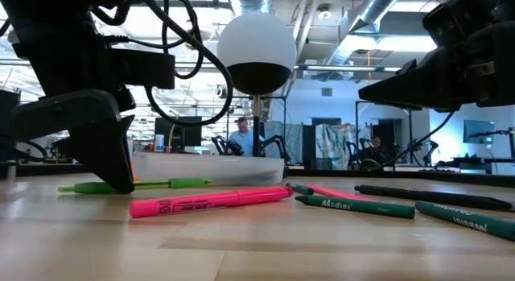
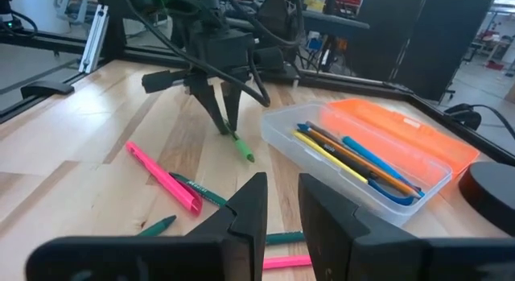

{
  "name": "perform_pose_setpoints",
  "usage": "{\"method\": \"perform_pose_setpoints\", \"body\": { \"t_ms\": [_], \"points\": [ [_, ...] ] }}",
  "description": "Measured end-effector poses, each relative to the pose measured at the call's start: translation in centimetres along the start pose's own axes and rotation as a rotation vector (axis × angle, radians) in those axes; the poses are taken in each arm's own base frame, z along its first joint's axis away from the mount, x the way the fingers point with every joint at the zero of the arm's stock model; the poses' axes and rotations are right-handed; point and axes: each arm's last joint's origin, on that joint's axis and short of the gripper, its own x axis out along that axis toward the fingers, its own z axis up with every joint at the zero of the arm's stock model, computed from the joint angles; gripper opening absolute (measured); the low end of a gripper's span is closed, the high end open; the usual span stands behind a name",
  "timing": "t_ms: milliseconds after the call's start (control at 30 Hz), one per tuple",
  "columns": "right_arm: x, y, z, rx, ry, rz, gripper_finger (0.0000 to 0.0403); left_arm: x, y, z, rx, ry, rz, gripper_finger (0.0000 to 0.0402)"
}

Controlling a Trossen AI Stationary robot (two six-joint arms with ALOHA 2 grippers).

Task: Pick & place school supplies into a supply box
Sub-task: Put the green pen into the orange supply box

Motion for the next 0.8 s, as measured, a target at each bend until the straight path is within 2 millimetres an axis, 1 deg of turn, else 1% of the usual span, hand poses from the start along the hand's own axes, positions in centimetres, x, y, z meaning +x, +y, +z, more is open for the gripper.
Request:
{"method": "perform_pose_setpoints", "body": {
  "t_ms": [267,367,433,600,700,800],
  "points": [
    [0.0,0.0,-0.3,0.006,0.032,0.004,0.0065,-0.1,0.0,0.0,0.002,0.012,-0.008,0.0049],
    [0.0,0.0,-0.5,0.006,0.043,0.004,0.0065,-0.4,-0.1,0.2,0.008,0.028,-0.001,0.0048],
    [0.0,0.1,-0.5,0.004,0.046,0.005,0.0065,-0.9,-0.3,0.5,0.02,0.042,0.014,0.0046],
    [0.0,0.1,-0.6,0.012,0.056,0.006,0.0065,-3.0,-0.9,1.6,0.06,0.088,0.023,0.0038],
    [0.0,0.1,-0.7,0.005,0.067,0.007,0.0065,-4.2,-1.3,3.0,0.065,0.047,-0.006,0.0034],
    [0.0,0.1,-0.7,0.005,0.068,0.007,0.0065,-4.7,-1.2,4.0,0.084,0.02,-0.003,0.0034]
  ]
}}
